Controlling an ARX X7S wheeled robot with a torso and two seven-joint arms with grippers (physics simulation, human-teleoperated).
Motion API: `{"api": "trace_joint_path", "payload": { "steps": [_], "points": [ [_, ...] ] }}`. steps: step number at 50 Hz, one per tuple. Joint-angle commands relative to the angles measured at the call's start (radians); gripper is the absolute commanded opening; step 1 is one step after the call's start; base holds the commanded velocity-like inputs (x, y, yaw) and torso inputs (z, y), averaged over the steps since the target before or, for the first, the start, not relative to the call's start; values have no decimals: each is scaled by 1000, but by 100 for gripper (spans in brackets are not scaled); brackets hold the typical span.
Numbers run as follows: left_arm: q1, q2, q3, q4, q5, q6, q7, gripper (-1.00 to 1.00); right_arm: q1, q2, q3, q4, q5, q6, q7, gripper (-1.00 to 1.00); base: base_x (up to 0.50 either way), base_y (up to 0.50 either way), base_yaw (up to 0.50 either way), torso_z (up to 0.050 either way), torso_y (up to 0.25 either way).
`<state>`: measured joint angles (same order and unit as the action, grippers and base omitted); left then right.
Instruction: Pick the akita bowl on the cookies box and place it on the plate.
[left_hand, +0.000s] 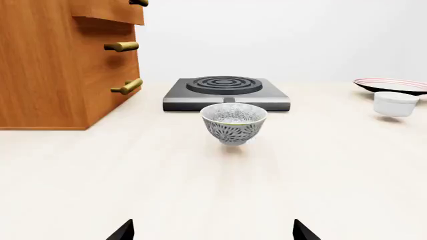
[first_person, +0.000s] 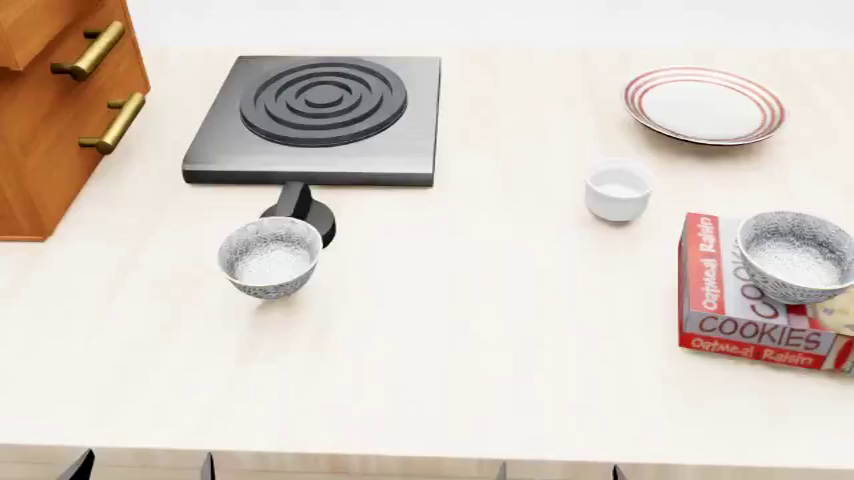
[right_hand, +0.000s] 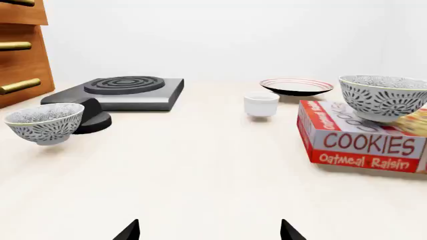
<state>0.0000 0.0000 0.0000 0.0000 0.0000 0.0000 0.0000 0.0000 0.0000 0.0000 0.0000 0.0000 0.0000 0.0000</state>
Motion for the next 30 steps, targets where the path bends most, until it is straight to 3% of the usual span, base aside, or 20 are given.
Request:
{"api": "trace_joint_path", "payload": {
  "steps": [1, 21, 23, 27, 30],
  "points": [
    [-2, -16, 15, -3, -24, -7, -15, 100, -1, 15, -29, 8, 4, 2, 21, 100, 0, 0, 0, 0, 0],
    [-15, -63, 56, 17, -94, -42, -64, 100, 3, 53, -40, -10, 101, 2, 109, 100, 0, 0, 0, 0, 0],
    [-9, -78, 59, 95, -109, -57, -52, 100, 5, 63, -35, -81, 149, 96, 97, 100, 111, 0, 0, 0, 0],
    [-11, -104, 58, 224, -101, -69, -61, 100, -18, 89, -33, -260, 148, 134, 117, 100, 412, 0, 0, 0, 0],
    [-37, -122, 35, 370, -147, -199, -73, 100, -12, 100, -16, -389, 161, 188, 144, 100, 500, 0, 0, 0, 0]
  ]
}}
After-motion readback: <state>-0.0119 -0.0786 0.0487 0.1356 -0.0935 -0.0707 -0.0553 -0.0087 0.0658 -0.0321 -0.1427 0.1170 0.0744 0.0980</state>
